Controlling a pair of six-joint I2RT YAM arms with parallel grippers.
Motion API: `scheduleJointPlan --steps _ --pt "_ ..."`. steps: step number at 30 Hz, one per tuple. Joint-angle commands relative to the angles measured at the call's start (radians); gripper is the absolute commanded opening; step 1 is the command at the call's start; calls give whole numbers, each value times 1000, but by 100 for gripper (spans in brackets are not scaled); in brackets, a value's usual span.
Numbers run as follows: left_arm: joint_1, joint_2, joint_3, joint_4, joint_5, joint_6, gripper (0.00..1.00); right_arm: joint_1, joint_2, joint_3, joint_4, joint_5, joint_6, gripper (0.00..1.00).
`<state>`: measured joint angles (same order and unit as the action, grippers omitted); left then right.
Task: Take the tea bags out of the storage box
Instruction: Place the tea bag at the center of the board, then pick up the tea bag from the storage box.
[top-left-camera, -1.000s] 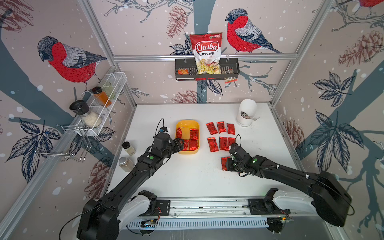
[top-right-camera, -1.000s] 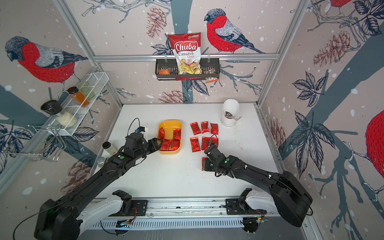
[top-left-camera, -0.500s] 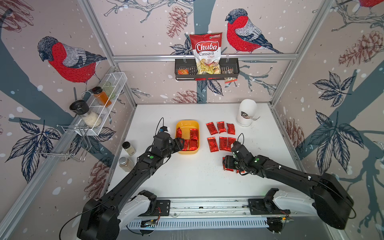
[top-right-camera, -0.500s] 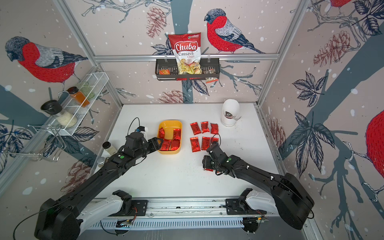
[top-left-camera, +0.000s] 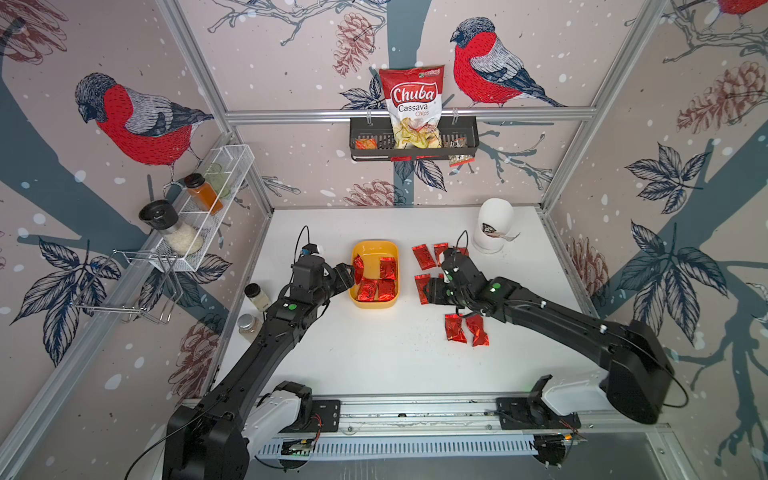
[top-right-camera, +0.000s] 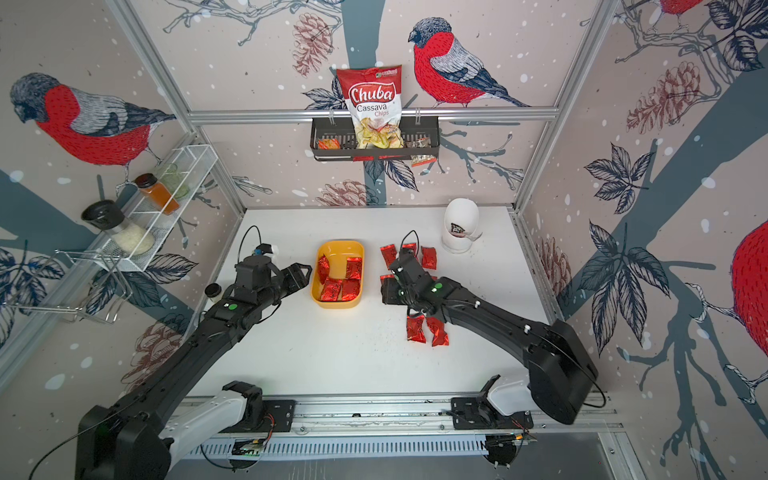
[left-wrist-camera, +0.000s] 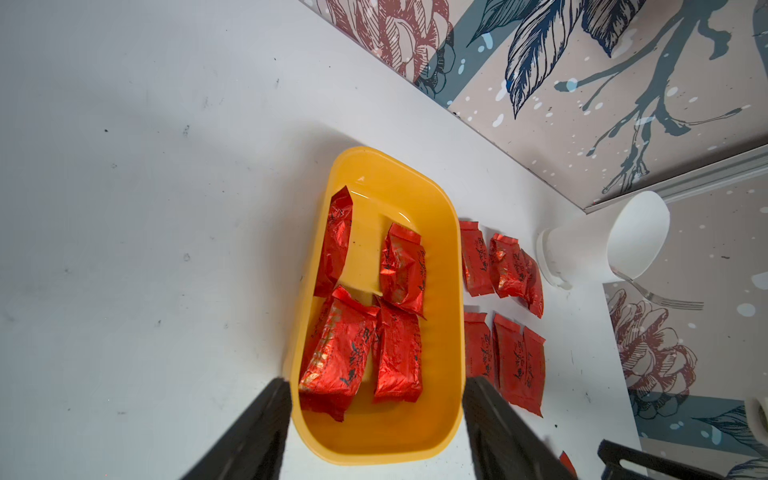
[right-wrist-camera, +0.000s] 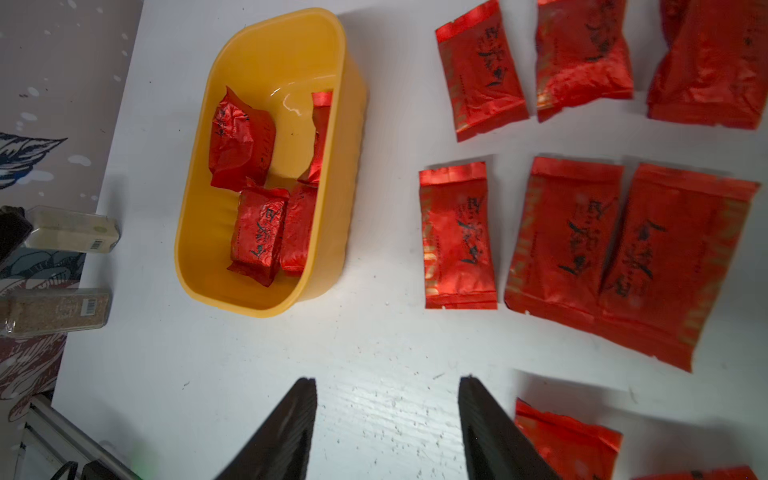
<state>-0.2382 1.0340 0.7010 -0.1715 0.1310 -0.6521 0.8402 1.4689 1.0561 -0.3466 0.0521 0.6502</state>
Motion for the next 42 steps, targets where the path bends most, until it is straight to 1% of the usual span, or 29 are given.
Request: scheduleJointPlan --steps 1,5,11,15,19,25,35,38,42 --pt "36 22 -1 1 46 40 71 16 135 142 26 -16 -69 59" --pt "90 64 -36 53 117 31 71 26 355 382 23 -73 -97 56" --pt "107 58 -64 59 121 28 70 23 640 708 -26 -147 -108 53" --pt "123 34 -92 58 124 24 70 21 773 855 -48 -203 -94 50" --pt "141 15 -112 52 133 27 70 28 864 949 -60 -250 -80 49" --pt "146 4 -116 41 139 31 70 32 919 999 -64 -274 -73 50" --pt "146 -10 -130 40 142 29 71 70 919 960 -63 -266 -77 50" --pt "146 -19 -138 38 141 26 71 75 918 946 -57 -262 -75 48" --pt "146 -26 -143 38 142 25 71 75 913 935 -45 -259 -70 42"
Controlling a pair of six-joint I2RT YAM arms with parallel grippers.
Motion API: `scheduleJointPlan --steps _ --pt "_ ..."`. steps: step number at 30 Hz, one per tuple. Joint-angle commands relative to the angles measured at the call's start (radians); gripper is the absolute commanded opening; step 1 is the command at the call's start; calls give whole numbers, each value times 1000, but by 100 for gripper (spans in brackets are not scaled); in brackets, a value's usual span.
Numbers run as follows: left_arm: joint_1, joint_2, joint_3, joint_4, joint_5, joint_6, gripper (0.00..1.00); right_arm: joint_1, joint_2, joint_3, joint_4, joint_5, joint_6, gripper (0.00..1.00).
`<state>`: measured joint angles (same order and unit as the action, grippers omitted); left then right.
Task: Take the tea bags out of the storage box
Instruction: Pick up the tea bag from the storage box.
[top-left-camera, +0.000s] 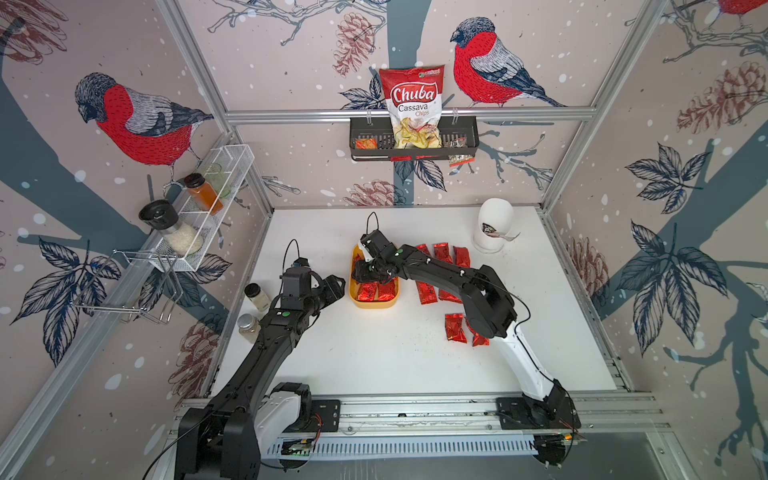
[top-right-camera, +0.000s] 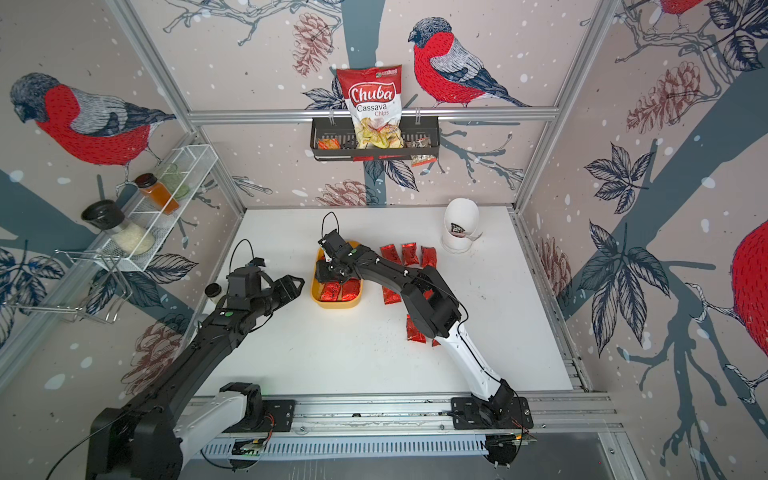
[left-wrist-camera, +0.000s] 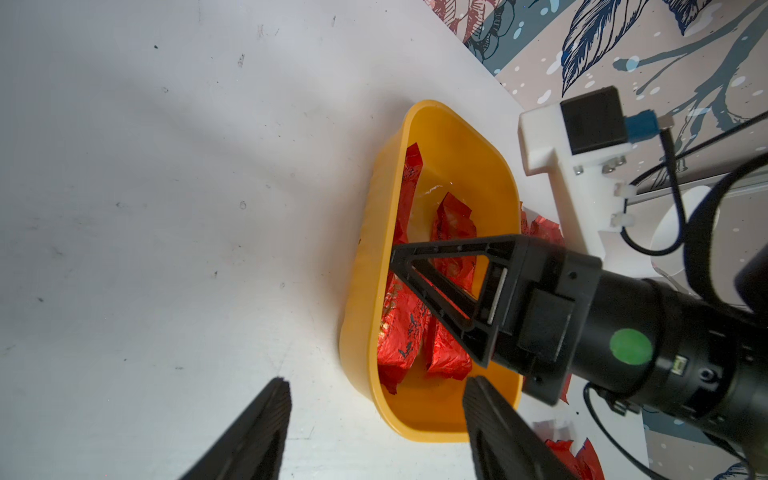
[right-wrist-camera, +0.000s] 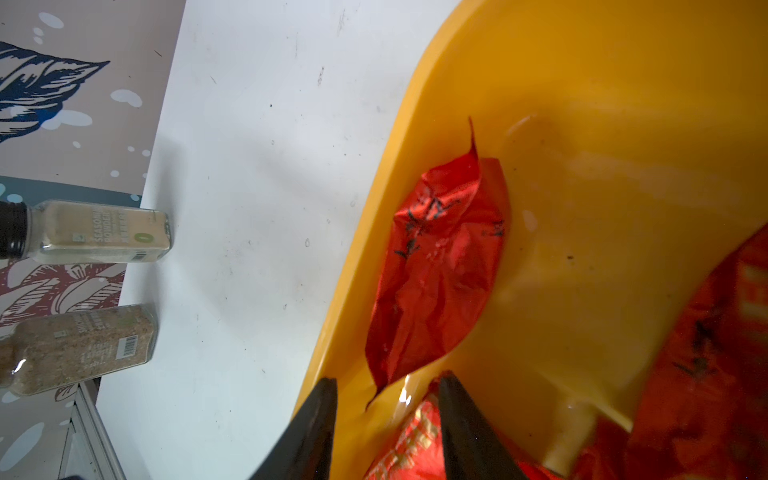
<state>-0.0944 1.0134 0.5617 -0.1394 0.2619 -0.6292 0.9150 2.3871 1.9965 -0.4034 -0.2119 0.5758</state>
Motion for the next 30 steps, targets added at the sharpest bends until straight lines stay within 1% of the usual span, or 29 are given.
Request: scheduleJointPlan --steps 1,6,14,18,21,30 --pt "2 -8 -5 6 10 3 71 0 -6 -5 12 6 4 41" --pt "2 -9 -5 4 12 4 71 -4 -6 -8 23 9 11 34" --pt "2 -7 -8 1 14 10 71 -24 17 6 38 9 26 35" --pt "2 -6 -10 3 14 10 71 -33 24 4 38 9 29 31" --pt "2 -2 -10 4 17 8 71 -37 21 -8 39 17 32 26" --pt "2 5 -1 0 29 10 71 -54 -44 -94 102 20 53 3"
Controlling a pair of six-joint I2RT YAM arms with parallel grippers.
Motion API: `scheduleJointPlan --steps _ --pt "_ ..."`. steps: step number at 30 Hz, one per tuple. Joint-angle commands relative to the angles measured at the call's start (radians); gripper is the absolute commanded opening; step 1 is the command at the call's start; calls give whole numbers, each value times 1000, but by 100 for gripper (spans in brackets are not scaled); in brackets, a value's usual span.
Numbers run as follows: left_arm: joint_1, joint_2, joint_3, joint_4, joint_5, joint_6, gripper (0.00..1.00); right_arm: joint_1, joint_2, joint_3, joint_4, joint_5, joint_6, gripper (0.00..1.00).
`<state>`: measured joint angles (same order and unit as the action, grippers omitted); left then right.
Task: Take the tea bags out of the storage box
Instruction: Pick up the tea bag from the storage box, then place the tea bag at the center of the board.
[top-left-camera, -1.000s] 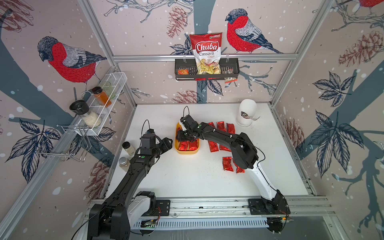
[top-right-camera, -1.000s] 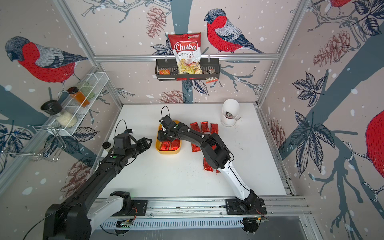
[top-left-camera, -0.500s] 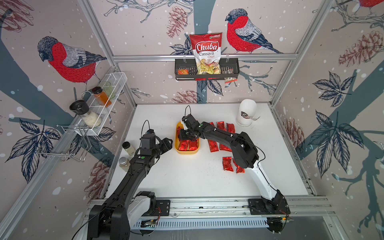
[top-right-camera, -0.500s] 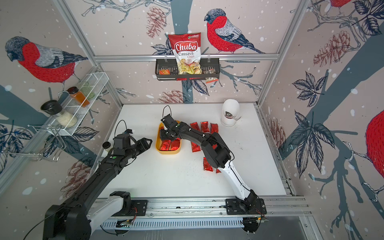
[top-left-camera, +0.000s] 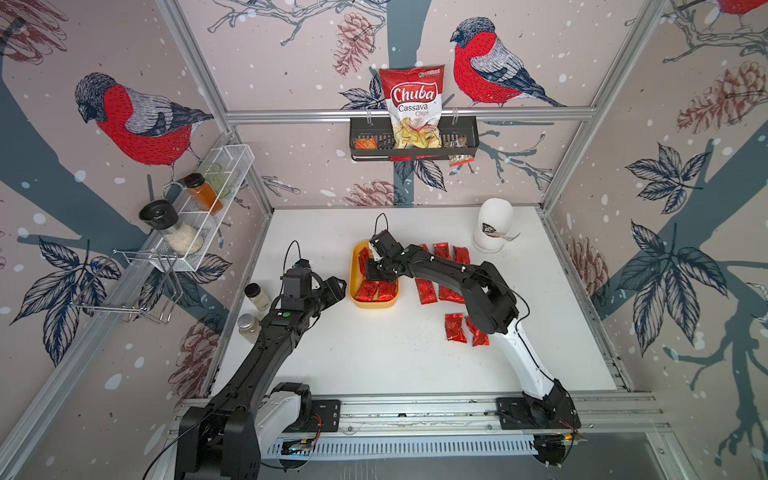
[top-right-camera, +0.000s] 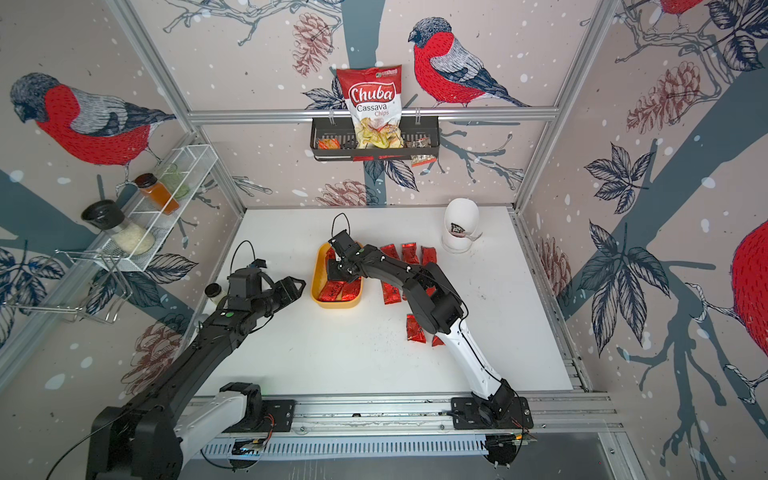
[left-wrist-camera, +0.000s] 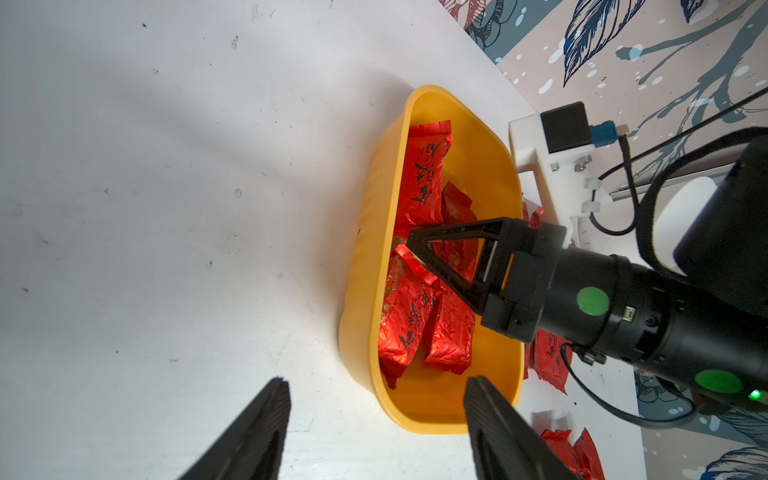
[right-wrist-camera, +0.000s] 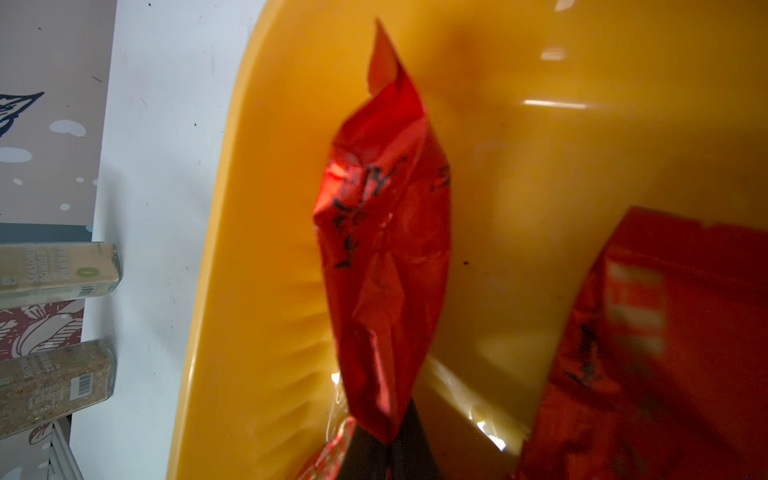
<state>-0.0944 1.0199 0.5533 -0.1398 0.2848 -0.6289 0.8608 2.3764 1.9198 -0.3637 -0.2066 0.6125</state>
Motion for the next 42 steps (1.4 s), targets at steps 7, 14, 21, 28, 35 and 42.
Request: scheduleJointPlan --steps 7,14,21,28,35,42 --pt "2 -18 39 -29 15 19 69 -1 -212 -169 162 -28 21 0" --pt "-24 -70 75 -74 6 21 66 0 -507 -501 262 -38 66 0" --pt "-195 -80 74 -46 -69 -49 65 21 -885 -988 390 -14 210 0" --pt "-250 -103 45 -19 -94 -89 65 68 -1118 -1346 492 55 379 0" --pt "-254 -138 43 -45 -101 -86 65 91 -1185 -1464 534 92 471 0" --pt "-254 -153 27 -49 -104 -88 65 113 -1168 -1534 603 101 549 0"
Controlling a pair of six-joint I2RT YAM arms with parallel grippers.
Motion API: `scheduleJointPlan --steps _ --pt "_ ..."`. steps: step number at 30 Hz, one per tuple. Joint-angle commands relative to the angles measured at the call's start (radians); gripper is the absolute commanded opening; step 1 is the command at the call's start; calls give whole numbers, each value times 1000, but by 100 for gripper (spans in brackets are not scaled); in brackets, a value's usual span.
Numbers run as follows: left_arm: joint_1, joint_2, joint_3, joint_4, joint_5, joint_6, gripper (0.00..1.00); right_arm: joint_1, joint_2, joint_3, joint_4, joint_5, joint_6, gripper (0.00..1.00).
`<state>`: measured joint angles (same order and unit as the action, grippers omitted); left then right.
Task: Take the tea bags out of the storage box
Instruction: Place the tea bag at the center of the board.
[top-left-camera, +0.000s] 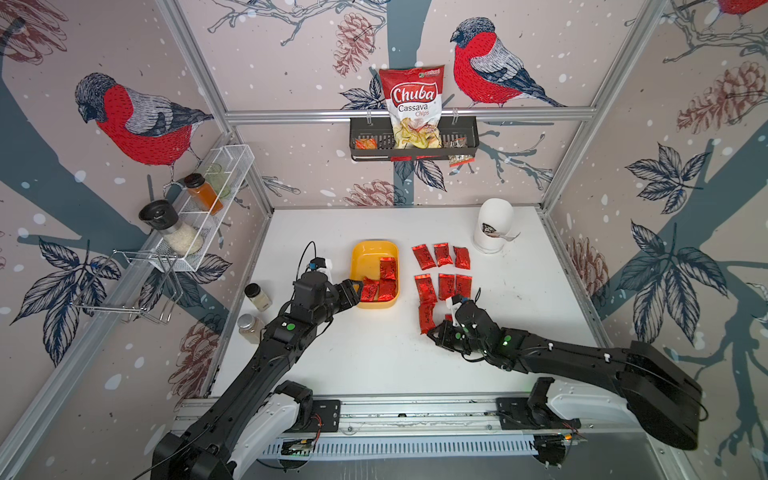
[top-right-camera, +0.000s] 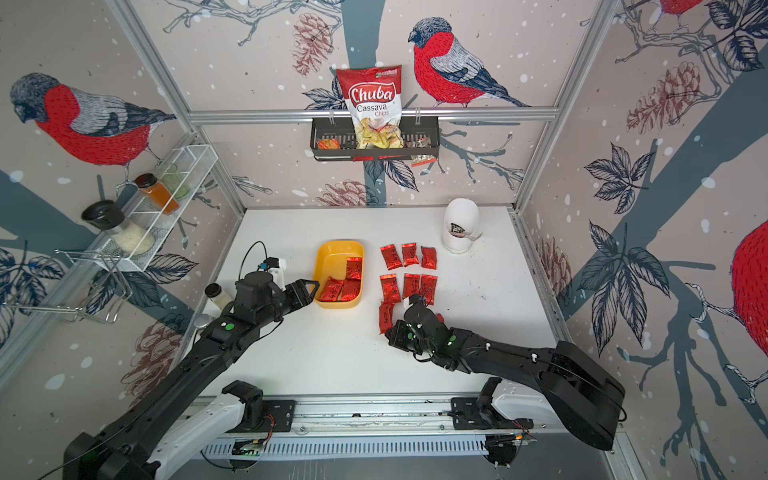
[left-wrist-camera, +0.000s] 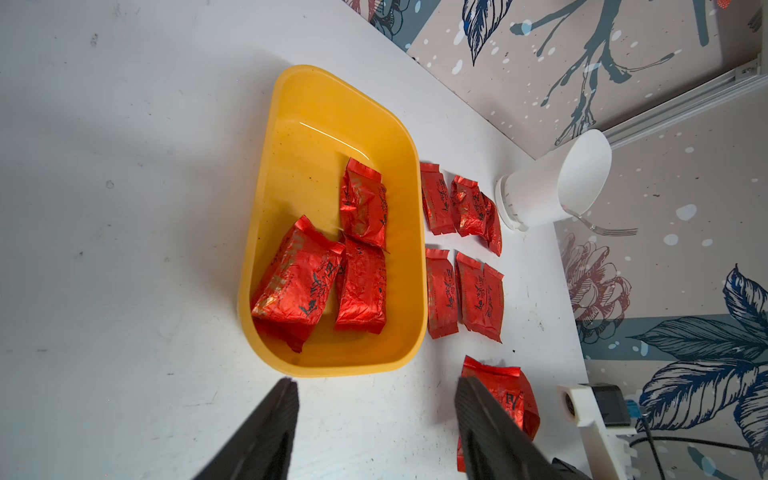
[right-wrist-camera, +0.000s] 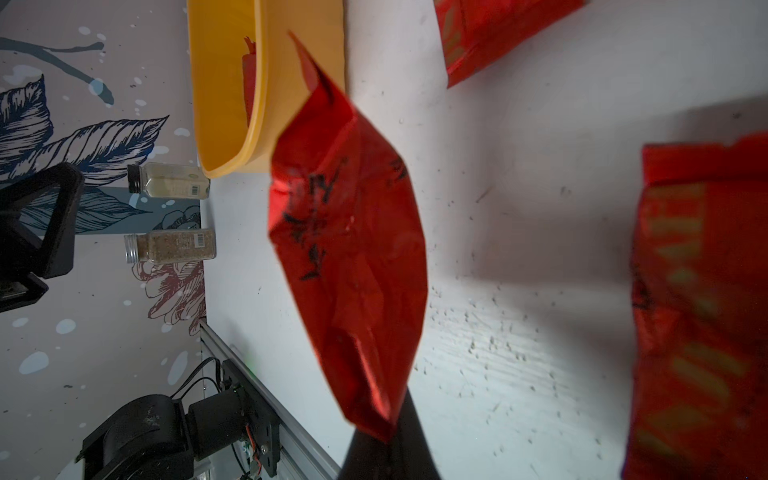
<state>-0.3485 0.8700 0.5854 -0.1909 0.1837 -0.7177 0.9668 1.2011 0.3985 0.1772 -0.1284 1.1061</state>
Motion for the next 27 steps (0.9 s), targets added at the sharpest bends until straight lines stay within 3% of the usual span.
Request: scheduleJointPlan --steps 1,6,14,17,22,27 --pt "0 -2 -6 3 -3 2 65 8 11 -17 65 25 61 0" --pt "0 9 6 0 -7 15 65 16 31 -42 87 26 85 0" --pt "0 98 75 -12 -15 72 65 32 74 -44 92 26 96 9" --pt "0 151 120 -34 -38 108 66 33 66 -40 67 36 97 18" --pt "0 256 201 -58 -67 174 66 43 18 -1 -39 69 72 45" --pt "0 368 275 -59 -61 217 66 65 -25 89 -174 111 27 53"
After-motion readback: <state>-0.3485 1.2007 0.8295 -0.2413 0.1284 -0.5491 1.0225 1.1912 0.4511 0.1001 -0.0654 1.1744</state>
